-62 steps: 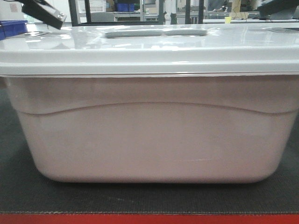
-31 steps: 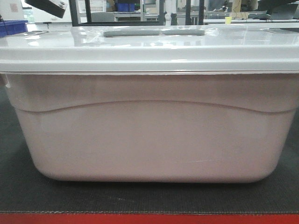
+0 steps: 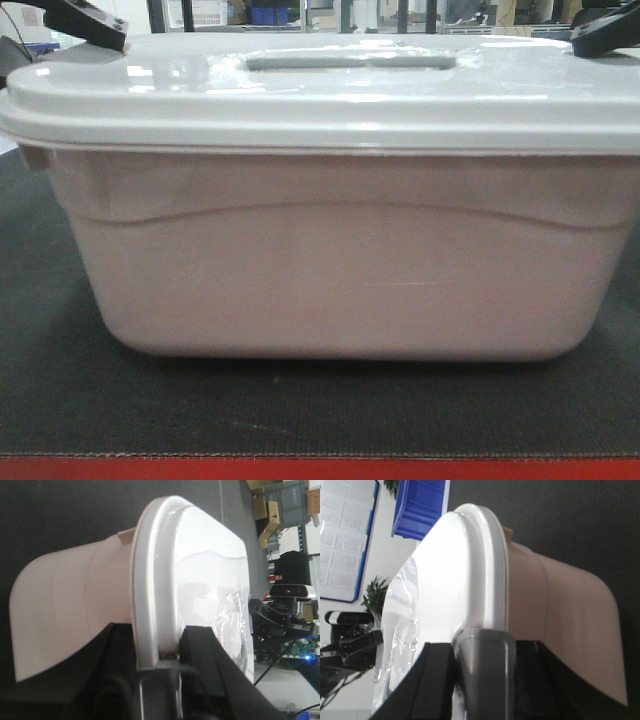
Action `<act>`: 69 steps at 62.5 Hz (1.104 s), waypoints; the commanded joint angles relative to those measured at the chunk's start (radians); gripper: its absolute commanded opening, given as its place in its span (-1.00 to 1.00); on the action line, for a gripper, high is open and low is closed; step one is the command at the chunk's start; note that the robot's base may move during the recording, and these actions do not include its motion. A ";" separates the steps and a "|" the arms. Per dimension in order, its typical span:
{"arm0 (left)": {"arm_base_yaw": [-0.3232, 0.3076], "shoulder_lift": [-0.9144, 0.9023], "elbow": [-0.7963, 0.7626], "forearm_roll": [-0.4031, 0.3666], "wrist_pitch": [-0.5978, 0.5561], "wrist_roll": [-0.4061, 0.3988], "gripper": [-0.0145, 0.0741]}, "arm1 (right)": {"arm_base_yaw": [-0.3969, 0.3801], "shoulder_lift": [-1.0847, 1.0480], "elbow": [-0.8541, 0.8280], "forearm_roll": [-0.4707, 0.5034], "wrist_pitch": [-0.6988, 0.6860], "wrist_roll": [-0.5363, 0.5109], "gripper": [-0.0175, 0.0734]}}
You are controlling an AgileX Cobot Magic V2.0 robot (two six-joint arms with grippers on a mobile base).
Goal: Grab white bin and place on right shelf
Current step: 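Lift the pink bin off the table with both grippers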
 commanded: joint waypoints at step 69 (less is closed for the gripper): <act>-0.213 -0.090 -0.356 -0.337 0.191 -0.019 -0.96 | 0.025 -0.283 -0.284 0.319 0.264 0.145 -0.49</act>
